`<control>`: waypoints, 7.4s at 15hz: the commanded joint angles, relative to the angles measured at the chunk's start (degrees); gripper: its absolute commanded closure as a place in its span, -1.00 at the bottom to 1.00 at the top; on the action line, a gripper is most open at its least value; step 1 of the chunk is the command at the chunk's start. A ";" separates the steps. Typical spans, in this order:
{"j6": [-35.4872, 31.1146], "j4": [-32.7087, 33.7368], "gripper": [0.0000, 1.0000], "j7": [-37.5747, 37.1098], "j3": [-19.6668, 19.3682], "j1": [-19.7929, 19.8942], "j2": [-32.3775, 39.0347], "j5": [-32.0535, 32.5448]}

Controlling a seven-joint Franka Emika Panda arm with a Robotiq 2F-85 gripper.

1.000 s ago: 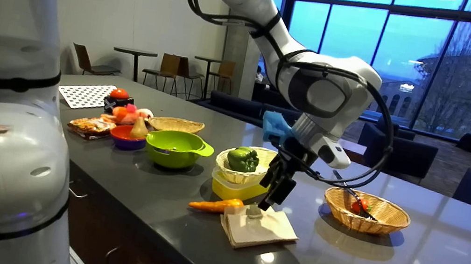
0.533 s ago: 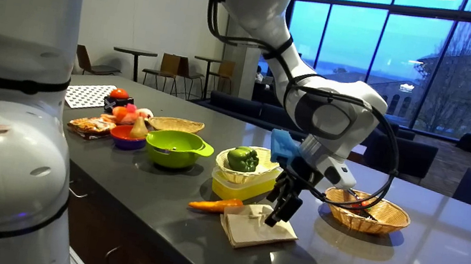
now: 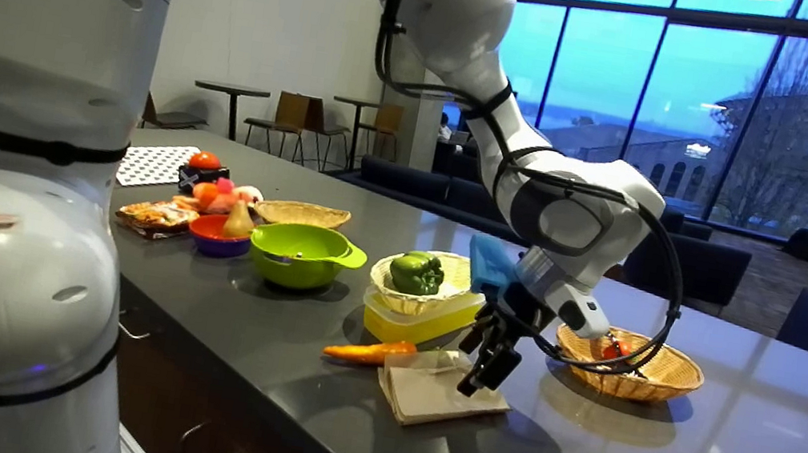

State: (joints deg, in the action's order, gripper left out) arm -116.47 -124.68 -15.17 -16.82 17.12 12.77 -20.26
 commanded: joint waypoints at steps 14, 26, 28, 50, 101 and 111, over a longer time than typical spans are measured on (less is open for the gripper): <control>0.07 3.05 0.87 1.51 0.78 0.30 2.99 -0.59; 0.74 3.01 1.00 0.94 0.88 -0.30 -0.20 0.30; 1.44 1.97 1.00 0.92 0.92 -0.79 -2.56 1.00; 16.31 -6.52 1.00 -5.17 9.90 -4.30 -34.75 19.74; 26.11 -3.09 1.00 10.00 23.70 -23.30 -35.00 10.96; 25.62 -2.07 1.00 14.09 23.07 -23.49 -33.89 6.47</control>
State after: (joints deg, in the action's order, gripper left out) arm -90.72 -127.24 -1.99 6.32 -5.73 -21.21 -12.61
